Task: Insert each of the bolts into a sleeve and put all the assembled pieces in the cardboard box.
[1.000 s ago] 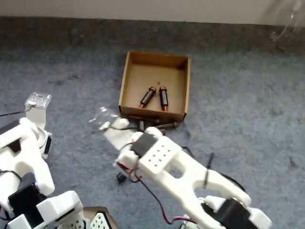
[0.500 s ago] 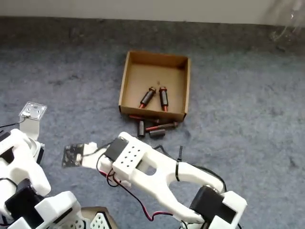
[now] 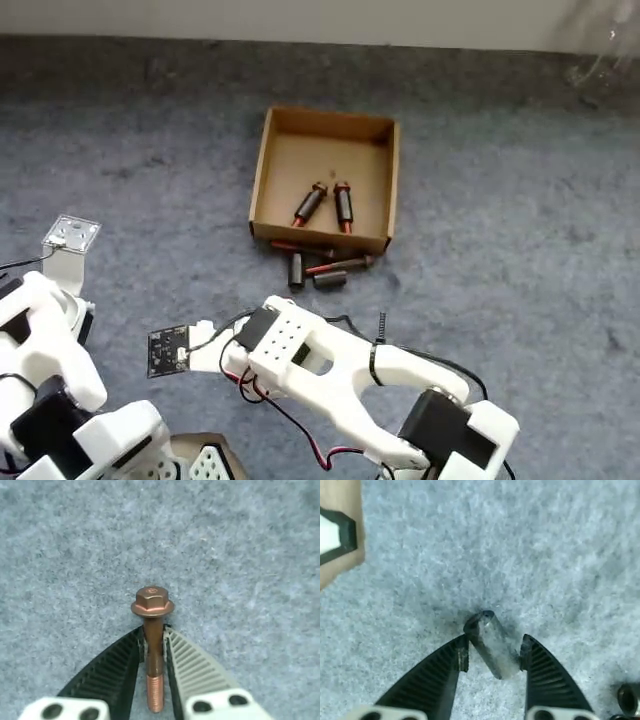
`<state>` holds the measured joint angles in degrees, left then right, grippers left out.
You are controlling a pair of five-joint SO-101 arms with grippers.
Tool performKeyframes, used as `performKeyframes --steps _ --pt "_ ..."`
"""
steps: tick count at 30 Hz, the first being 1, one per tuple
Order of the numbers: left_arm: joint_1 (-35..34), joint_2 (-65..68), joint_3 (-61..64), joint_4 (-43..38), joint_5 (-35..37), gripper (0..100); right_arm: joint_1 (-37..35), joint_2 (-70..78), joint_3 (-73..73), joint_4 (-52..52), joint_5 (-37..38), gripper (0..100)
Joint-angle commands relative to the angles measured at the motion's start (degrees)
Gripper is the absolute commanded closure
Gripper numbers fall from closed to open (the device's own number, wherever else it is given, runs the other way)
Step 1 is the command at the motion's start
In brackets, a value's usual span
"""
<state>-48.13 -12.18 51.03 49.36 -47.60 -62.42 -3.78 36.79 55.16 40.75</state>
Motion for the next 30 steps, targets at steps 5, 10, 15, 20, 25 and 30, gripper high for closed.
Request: performKeyframes --steps 5,10,15,20,25,30 --pt "-0.48 -0.57 -0.13 0.00 -0.26 100 1.27 -0.40 0.13 -0.40 -2.11 92.6" --pt "0.57 -1.10 -0.31 0.00 0.09 100 10.86 -1.01 -0.40 6.46 -18.37 99.4" --pt "5.58 -1.19 -1.63 3.78 4.04 100 25.80 -5.76 -0.92 8.40 -30.42 99.5" --pt "14.90 -1.19 -7.34 13.71 10.64 100 40.75 -10.68 -0.66 12.00 -31.65 99.5" --pt "29.41 -1.19 -9.89 17.41 21.10 100 50.51 -10.68 0.31 10.95 -30.59 99.5" --pt "40.66 -1.19 -10.24 17.67 29.98 100 51.30 -11.21 9.80 2.51 -31.03 99.5"
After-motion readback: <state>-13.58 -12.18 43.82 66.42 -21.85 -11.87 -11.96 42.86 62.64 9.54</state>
